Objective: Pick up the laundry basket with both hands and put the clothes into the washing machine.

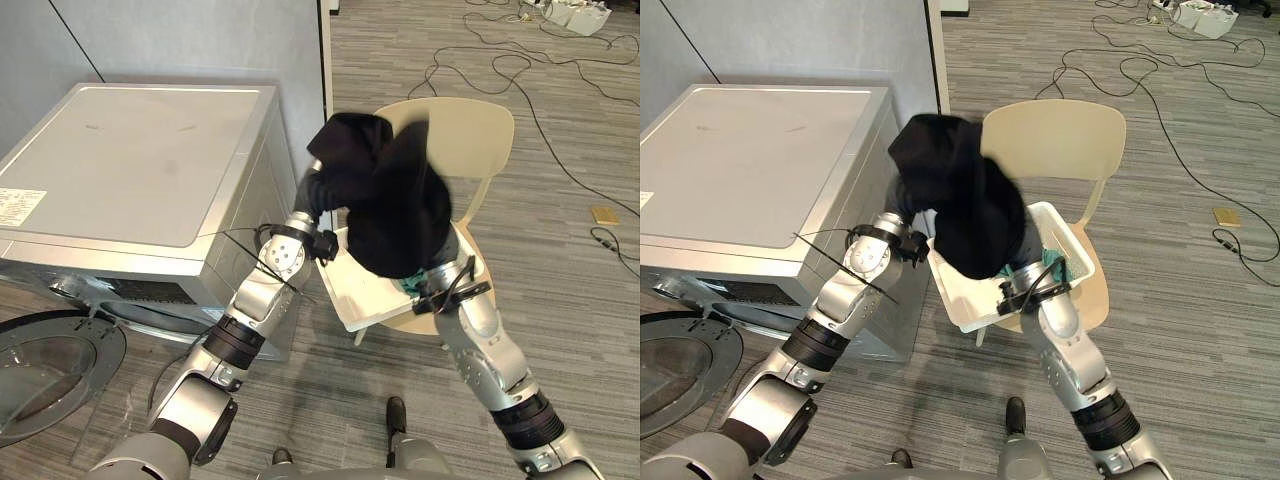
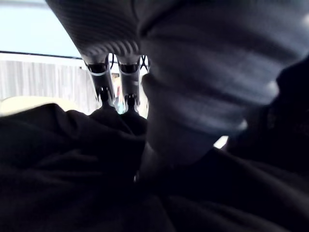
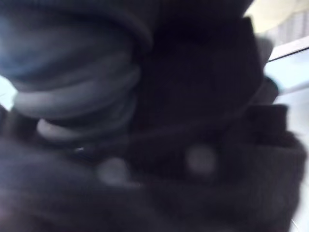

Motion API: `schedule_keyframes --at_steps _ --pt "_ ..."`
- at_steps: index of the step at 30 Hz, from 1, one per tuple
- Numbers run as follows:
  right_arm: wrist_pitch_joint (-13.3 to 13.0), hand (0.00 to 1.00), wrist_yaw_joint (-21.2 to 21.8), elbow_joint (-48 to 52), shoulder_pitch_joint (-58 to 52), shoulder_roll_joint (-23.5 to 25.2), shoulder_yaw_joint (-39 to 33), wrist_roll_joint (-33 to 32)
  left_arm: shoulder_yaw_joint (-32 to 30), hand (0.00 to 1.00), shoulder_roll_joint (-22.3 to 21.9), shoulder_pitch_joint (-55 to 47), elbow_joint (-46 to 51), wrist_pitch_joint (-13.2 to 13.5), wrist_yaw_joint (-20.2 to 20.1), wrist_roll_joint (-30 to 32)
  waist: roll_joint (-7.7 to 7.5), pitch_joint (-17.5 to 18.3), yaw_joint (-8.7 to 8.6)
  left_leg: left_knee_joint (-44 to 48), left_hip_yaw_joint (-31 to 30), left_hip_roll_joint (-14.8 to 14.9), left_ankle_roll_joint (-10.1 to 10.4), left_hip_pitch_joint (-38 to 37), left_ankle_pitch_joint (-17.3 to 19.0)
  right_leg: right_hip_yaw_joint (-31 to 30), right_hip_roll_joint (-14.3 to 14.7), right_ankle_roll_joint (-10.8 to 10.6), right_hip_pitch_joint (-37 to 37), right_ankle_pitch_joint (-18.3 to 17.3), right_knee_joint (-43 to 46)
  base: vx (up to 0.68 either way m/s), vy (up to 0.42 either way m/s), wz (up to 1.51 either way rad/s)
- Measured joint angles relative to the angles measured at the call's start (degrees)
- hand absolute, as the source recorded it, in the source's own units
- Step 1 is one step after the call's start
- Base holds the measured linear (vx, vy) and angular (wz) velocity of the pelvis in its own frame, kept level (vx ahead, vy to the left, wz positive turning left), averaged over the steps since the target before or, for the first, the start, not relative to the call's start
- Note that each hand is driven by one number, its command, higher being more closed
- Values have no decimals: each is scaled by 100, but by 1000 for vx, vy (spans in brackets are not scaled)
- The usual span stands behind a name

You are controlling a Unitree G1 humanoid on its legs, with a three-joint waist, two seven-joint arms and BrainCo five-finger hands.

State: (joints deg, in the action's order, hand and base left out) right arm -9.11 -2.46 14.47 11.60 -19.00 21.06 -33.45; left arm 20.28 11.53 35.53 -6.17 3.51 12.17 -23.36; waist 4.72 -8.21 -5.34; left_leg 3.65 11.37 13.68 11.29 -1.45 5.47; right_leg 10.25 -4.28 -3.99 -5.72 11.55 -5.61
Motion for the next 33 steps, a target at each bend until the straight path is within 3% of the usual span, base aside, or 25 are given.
schedule_keyframes --at_steps 7,12,33 --pt "-49 0 279 2 -482 -29 62 -205 -464 100 -70 70 229 195 338 322 -20 -56 -4 -66 87 -5 0 -34 0 -83 14 0 -49 -1 0 0 -3 -6" --pt "95 0 507 3 -785 -60 133 -244 -798 100 -186 283 424 456 569 376 -22 -63 -12 -124 125 -15 0 -69 0 -104 15 -4 -64 -5 1 14 0 -3" --pt "181 0 509 14 -984 423 -171 163 -1054 100 -337 -67 367 459 554 374 -28 -67 -18 -149 164 -26 -1 -124 0 -142 17 -8 -44 -8 1 0 0 0"
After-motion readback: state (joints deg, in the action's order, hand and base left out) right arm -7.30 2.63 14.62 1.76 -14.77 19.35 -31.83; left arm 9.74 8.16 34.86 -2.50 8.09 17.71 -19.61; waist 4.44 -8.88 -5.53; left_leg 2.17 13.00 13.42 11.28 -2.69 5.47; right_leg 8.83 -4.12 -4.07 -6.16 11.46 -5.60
